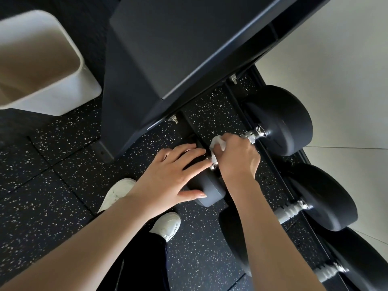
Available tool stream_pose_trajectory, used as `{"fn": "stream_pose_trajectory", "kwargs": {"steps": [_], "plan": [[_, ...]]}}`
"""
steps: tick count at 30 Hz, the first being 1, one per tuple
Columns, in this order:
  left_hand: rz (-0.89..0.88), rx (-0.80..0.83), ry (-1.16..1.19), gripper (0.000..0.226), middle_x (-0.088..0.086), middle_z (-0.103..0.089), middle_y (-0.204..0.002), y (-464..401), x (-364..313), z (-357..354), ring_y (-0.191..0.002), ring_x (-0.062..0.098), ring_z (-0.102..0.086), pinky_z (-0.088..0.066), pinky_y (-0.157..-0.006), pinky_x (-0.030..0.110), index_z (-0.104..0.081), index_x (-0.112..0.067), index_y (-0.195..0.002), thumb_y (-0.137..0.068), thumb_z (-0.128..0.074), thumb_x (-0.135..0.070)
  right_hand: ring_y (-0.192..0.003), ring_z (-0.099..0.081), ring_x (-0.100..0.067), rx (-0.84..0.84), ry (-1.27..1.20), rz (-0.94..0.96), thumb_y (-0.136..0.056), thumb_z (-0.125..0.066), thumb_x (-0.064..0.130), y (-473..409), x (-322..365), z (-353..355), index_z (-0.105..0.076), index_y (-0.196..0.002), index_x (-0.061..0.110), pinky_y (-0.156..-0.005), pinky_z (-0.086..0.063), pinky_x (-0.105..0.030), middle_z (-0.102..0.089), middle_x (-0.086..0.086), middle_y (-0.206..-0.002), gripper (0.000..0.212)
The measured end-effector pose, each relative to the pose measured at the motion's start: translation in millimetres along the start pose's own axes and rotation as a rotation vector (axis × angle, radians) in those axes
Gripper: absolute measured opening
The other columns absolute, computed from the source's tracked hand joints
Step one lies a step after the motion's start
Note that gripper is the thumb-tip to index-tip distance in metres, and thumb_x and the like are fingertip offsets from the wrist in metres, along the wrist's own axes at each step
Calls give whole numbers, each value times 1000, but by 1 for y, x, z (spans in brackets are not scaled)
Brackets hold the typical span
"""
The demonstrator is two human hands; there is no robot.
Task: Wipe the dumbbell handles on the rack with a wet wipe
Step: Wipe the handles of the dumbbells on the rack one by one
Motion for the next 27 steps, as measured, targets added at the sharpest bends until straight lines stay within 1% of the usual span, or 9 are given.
{"fn": "stream_pose_trajectory", "kwargs": {"steps": [2, 5, 8, 11, 14, 18, 21, 23, 27], "plan": [[-2, 1, 2, 60, -3, -49, -139, 0, 1, 0, -131, 20, -40, -35, -93, 36, -44, -27, -133, -83, -45, -61, -83, -64, -31, -6, 20, 20, -92, -53, 25, 0, 4, -1, -63, -95, 20, -60, -42, -29, -66, -9, -89, 12], [-8, 6, 4, 60, -2, -50, -139, 0, 1, 0, -131, 20, -40, -37, -93, 37, -45, -27, -132, -83, -44, -62, -81, -65, -30, -39, 49, -11, -94, -51, 25, -7, 1, 5, -63, -97, 15, -60, -45, -31, -66, -11, -87, 16], [-7, 22, 10, 60, -2, -49, -139, 0, 2, -2, -131, 21, -40, -37, -93, 38, -45, -28, -132, -83, -43, -63, -81, -65, -33, -127, 36, -99, -94, -52, 20, -23, -17, 25, -65, -101, 12, -59, -41, -31, -67, -13, -88, 17], [4, 27, 22, 60, -2, -49, -140, 1, 3, -3, -132, 21, -40, -35, -95, 38, -44, -29, -133, -84, -42, -63, -84, -64, -38, -203, 42, -93, -95, -50, 20, -28, -27, 35, -64, -100, 8, -59, -38, -31, -67, -17, -90, 19], [2, 40, 17, 60, -2, -48, -140, 1, 3, -5, -132, 22, -41, -37, -94, 39, -45, -28, -133, -84, -42, -63, -82, -64, -38, -274, -31, -125, -96, -47, 24, -24, -33, 31, -62, -102, 7, -58, -37, -31, -67, -19, -89, 24], [-3, 59, 14, 61, -2, -48, -140, 0, 4, -3, -132, 22, -41, -40, -93, 40, -49, -27, -133, -84, -42, -64, -71, -65, -36, -444, -153, -144, -95, -49, 23, -15, -41, 27, -64, -103, 7, -56, -37, -30, -68, -21, -78, 24], [-3, 71, 2, 62, -2, -48, -140, 0, 4, -3, -132, 22, -40, -39, -94, 41, -49, -27, -133, -84, -42, -63, -50, -62, -32, -619, -295, -94, -89, -58, 19, -7, -45, 26, -66, -94, 3, -48, -39, -27, -64, -18, -59, 18], [1, 76, -4, 62, -2, -49, -140, 0, 3, -4, -131, 22, -40, -37, -94, 40, -51, -26, -133, -83, -42, -63, -41, -60, -28, -710, -332, -60, -86, -61, 17, -1, -47, 25, -65, -91, 1, -42, -43, -27, -63, -13, -53, 17], [-6, 74, -14, 62, -1, -49, -139, -1, 2, -2, -130, 22, -40, -39, -94, 42, -51, -25, -133, -84, -42, -62, -38, -59, -26, -817, -444, -82, -86, -61, 16, 5, -54, 20, -65, -88, -1, -39, -48, -29, -63, -11, -50, 18]]}}
Point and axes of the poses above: each hand's wrist, its own y-axis away from the middle knuckle, its own z-axis out of the back of the hand, x = y × z, the point moved 6 cm from there along -y, towards the middle knuckle
